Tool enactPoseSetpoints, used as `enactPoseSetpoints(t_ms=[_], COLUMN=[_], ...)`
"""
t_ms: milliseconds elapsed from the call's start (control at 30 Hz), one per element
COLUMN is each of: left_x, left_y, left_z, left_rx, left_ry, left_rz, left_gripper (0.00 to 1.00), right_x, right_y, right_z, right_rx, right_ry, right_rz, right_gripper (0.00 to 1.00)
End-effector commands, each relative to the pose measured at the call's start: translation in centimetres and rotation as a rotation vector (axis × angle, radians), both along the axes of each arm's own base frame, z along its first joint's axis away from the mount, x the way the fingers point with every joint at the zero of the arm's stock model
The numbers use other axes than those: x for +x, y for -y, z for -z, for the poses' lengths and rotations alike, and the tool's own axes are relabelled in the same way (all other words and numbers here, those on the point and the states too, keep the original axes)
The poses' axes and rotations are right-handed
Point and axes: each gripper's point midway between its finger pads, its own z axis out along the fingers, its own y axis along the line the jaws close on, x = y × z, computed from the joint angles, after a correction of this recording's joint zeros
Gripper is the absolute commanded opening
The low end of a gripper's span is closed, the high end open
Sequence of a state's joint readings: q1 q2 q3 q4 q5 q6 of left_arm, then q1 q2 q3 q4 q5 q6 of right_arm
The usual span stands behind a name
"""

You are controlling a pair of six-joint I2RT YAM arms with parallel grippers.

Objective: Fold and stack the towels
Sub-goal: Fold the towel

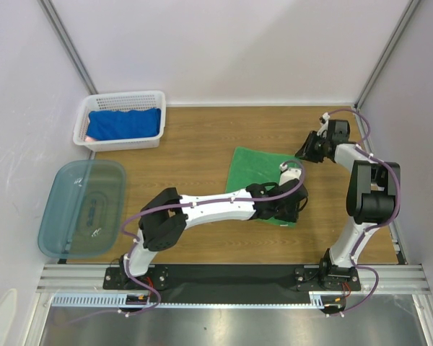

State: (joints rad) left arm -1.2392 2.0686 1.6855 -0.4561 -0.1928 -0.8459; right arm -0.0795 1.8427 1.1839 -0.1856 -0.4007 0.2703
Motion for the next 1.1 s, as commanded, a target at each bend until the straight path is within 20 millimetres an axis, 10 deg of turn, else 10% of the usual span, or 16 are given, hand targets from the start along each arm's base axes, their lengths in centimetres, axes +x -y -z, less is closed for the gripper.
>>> enactPoseSetpoints(t_ms=[0, 67, 267, 300, 733, 1067], left_x=[-0.5, -0.4, 1.2, 1.4, 7.7, 6.9], left_y=[0.1, -0.5, -4.0, -4.5, -21.3, -23.7], left_z=[-3.3, -4.8, -8.1, -8.2, -2.0, 0.9], left_rx=[-0.033, -0.044, -0.071, -0.075, -0.037, -0.068], left_ry=[0.024, 0.045, 0.105, 0.096, -0.015, -0.045], left_rz=[0.018, 0.009, -0.076, -0.093, -0.430, -0.435], left_gripper=[0.41, 0.61, 0.83, 0.99, 1.00, 0.71], right_x=[0.4, 0.3, 0.1, 0.0, -5.3, -14.1], right_y=[0.7, 0.7, 1.4, 1.4, -0.7, -1.3], right_z=[-1.1, -1.9, -5.2, -5.5, -6.0, -2.9], right_rx=[-0.027, -0.025, -0.047, -0.042, 0.055, 0.081], right_ry=[0.036, 0.032, 0.054, 0.053, 0.016, -0.044], right_rz=[0.003, 0.009, 0.054, 0.061, 0.122, 0.250], right_gripper=[0.34, 0.59, 0.72, 0.72, 0.71, 0.48])
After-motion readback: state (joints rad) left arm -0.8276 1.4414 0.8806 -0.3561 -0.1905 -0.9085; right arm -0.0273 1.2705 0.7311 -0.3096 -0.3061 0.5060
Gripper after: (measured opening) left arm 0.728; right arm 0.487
